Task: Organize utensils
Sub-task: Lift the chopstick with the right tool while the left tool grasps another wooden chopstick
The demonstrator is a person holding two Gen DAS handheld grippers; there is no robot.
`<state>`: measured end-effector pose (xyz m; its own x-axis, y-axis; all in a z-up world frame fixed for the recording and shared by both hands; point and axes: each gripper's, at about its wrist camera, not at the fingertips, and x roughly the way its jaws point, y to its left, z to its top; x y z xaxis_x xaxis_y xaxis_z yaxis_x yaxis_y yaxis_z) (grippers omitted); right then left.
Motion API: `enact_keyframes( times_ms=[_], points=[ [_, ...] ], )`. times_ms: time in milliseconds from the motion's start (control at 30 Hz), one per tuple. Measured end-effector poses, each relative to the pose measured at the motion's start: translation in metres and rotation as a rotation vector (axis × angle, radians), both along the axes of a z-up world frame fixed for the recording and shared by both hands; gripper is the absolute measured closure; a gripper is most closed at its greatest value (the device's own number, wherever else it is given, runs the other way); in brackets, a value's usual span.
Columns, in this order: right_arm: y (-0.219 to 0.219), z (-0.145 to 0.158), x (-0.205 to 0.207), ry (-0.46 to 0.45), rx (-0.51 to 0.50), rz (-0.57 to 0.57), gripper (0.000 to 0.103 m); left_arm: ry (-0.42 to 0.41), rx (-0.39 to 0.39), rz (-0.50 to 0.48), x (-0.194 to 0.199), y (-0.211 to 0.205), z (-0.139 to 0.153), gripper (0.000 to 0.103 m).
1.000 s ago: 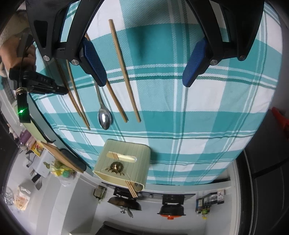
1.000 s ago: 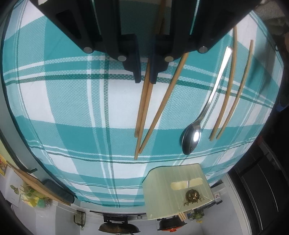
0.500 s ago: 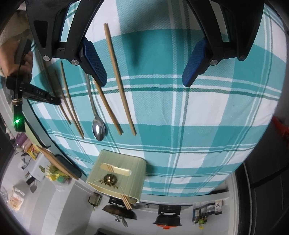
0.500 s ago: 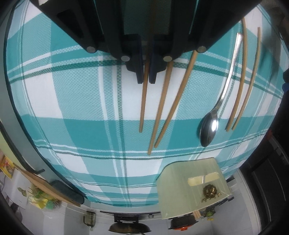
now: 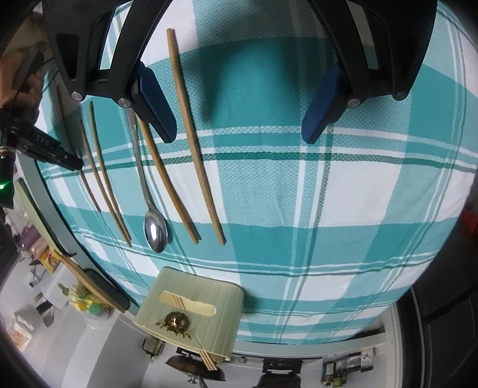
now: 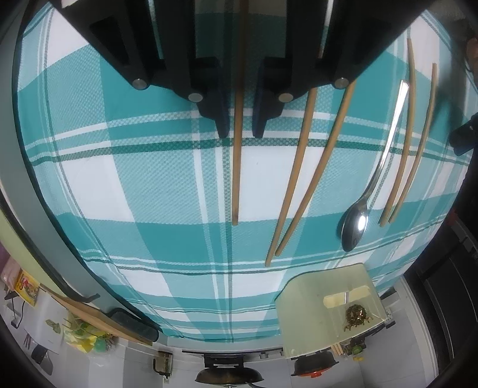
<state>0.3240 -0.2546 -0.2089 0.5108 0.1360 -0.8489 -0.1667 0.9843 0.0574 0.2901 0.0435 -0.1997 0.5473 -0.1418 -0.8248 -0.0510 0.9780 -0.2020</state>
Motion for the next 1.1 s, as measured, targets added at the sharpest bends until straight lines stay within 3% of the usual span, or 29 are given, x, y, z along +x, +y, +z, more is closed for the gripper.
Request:
enact_keyframes(
  times_ms=[467, 1100],
  points=[
    [-0.005, 0.0, -0.008, -0.015, 0.005, 0.024, 0.082, 0.012, 0.013, -0.032, 0.028, -0.023, -0.01, 0.017],
    [0.007, -0.002, 0.005, -0.024, -0.068, 0.078, 0.078, -0.005, 0.124, -0.055, 0.062, -0.032, -0.021, 0.02]
  ],
)
